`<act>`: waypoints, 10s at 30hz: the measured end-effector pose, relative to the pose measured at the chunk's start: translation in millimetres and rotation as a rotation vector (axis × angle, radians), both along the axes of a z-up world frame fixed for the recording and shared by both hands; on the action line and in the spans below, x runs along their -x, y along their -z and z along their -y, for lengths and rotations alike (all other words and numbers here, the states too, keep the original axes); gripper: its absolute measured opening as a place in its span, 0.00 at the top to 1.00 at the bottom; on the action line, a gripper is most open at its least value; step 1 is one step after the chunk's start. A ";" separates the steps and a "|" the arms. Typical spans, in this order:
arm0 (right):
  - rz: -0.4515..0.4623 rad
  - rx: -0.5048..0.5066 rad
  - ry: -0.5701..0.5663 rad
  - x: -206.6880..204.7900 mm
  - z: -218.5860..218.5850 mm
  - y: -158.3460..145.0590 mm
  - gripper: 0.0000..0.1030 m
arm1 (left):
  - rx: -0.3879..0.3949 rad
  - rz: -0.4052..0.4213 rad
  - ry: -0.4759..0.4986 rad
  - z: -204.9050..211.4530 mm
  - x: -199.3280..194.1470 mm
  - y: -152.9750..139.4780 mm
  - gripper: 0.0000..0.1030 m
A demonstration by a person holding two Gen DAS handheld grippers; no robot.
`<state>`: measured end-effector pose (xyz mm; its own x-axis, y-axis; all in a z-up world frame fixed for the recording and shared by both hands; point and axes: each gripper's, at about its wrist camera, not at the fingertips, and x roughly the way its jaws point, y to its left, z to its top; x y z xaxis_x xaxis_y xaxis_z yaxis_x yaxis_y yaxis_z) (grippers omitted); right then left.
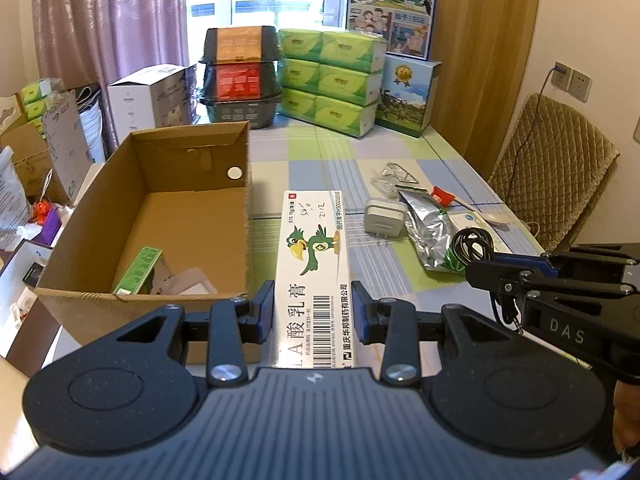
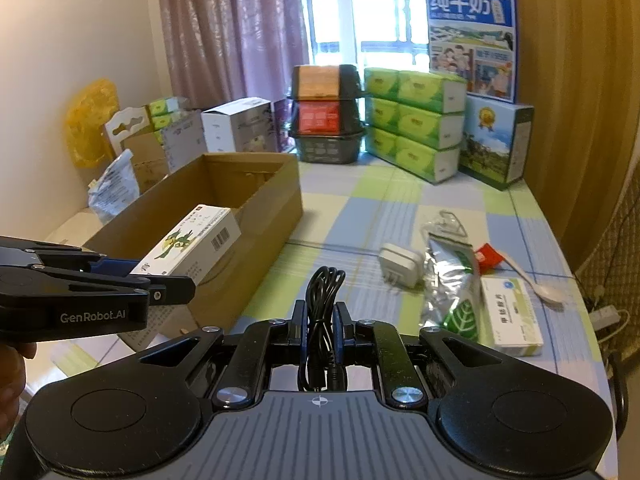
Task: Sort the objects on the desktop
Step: 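Carry the ointment box with the left tool while the right tool carries the cable to the cardboard box, then open the left tool over the cardboard box while the right tool releases the cable there, then move both tools back over the remaining items on the table, then grasp the silver foil bag with the left tool while the right tool grasps the white Mecobalamin box, then lift the foil bag with the left tool while the right tool lifts the Mecobalamin box, then carry the foil bag with the left tool while the right tool carries the Mecobalamin box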
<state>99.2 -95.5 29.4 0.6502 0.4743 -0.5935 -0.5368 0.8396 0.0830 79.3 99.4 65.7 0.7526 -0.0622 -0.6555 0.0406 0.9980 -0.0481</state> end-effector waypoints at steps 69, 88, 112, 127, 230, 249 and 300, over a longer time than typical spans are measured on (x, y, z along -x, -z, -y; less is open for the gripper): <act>-0.123 -0.192 0.115 -38.2 -18.7 21.4 0.31 | 0.060 0.078 -0.172 -89.7 -11.0 -15.7 0.21; -0.110 -0.104 0.365 -19.9 133.0 26.9 0.02 | 0.072 -0.004 0.018 52.4 -30.1 11.9 0.02; -0.177 -0.038 0.430 -30.3 162.0 47.8 0.02 | 0.098 -0.112 0.054 82.6 -44.4 44.1 0.02; -0.159 -0.009 0.400 -65.3 165.5 60.8 0.02 | 0.107 -0.133 0.086 97.7 -78.6 62.4 0.02; -0.193 0.185 0.212 -107.5 107.8 139.2 0.34 | 0.011 -0.286 0.189 101.8 -112.7 149.7 0.57; -0.206 0.114 0.271 -84.5 117.4 105.8 0.34 | 0.027 -0.266 0.212 106.4 -97.9 120.6 0.57; -0.084 0.054 0.243 0.0 64.0 18.5 0.34 | 0.009 -0.092 0.237 52.3 -5.4 29.2 0.57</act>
